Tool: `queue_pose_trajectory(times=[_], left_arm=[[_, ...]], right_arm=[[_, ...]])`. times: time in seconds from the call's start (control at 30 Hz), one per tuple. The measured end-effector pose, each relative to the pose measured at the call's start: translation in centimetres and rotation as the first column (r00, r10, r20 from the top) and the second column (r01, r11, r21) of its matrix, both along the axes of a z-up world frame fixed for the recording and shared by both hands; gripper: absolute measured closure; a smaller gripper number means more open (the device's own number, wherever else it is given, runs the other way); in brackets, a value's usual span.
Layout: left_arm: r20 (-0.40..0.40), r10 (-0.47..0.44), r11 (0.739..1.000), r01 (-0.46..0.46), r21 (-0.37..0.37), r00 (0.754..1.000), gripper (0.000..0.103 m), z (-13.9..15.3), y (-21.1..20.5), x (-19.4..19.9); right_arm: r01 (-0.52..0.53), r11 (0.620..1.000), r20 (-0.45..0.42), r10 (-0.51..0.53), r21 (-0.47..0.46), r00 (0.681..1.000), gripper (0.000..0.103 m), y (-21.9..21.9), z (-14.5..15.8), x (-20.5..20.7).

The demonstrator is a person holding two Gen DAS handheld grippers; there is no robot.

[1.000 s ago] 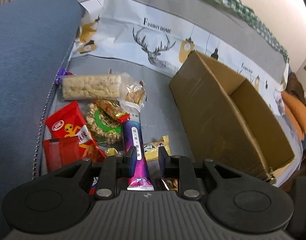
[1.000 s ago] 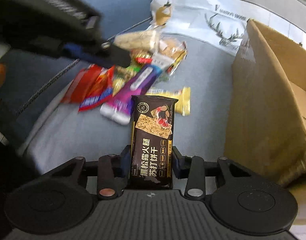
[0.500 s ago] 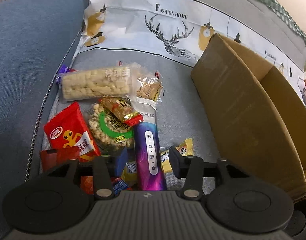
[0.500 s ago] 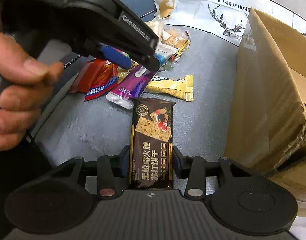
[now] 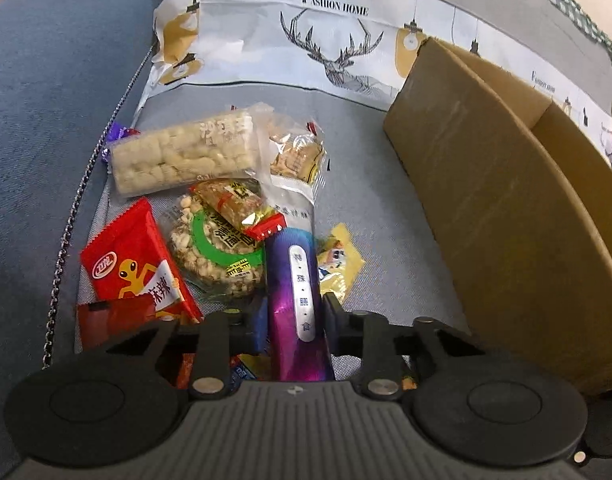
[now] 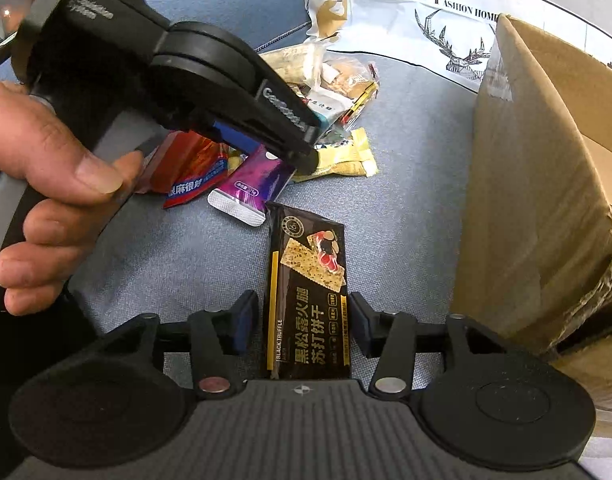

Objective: Organize snacks
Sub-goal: 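Lift the purple tube with the left gripper while the right lifts the dark cracker packet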

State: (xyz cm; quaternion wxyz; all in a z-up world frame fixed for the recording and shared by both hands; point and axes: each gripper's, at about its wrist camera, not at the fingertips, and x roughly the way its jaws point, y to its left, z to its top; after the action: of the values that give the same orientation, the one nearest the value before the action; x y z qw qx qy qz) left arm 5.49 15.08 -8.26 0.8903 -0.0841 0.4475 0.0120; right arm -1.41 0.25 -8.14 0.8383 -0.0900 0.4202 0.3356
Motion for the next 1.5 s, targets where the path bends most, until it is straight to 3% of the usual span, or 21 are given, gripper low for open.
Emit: queue_pose_trajectory(times=[0.13,0.2,0.37,0.87,1.33,1.43,1.5], left_arm=[[0.033,-0.009,1.000,0.010,-0.020,0.999,0.085,0.7,0.5,-1.0],[0.057,-0.021,0.999,0.023,-0.041,0.998,0.089,1.2,0.8,-1.7],[0.096,-0.048,0.994,0.057,-0.088,0.994,0.090,2.3,1.4,-3.4],[-0.059,0.013,1.000,-0.014,-0.008,0.998,0.085,0.2,2.2,-2.2],[-0.061,0.032,0.999,-0.033,-0.008,0.998,0.078,-0.2,1.7,-1.3],[-0.050,0.033,0.999,-0.033,-0.009,0.998,0.081,-0.1,1.8,-1.5],[-0.042,0.028,1.000,-0.029,-0.013,0.999,0.089,0.0,1.7,-1.6]], right_arm=[[-0.001,1.000,0.008,0.001,0.000,1.000,0.051,0.1,0.0,-0.1],[0.002,1.000,0.018,-0.002,0.001,1.000,0.060,0.0,-0.1,-0.2],[0.021,1.000,0.019,-0.022,0.016,1.000,0.062,-0.2,0.0,0.0],[0.018,1.000,0.009,-0.018,0.017,1.000,0.060,0.0,-0.1,0.2],[0.012,1.000,0.019,-0.012,0.008,1.000,0.060,0.4,-0.3,0.0],[0.011,1.000,0.023,-0.011,0.005,1.000,0.060,0.5,-0.3,0.0],[0.009,1.000,0.026,-0.009,0.004,1.000,0.060,0.4,-0.3,-0.1]])
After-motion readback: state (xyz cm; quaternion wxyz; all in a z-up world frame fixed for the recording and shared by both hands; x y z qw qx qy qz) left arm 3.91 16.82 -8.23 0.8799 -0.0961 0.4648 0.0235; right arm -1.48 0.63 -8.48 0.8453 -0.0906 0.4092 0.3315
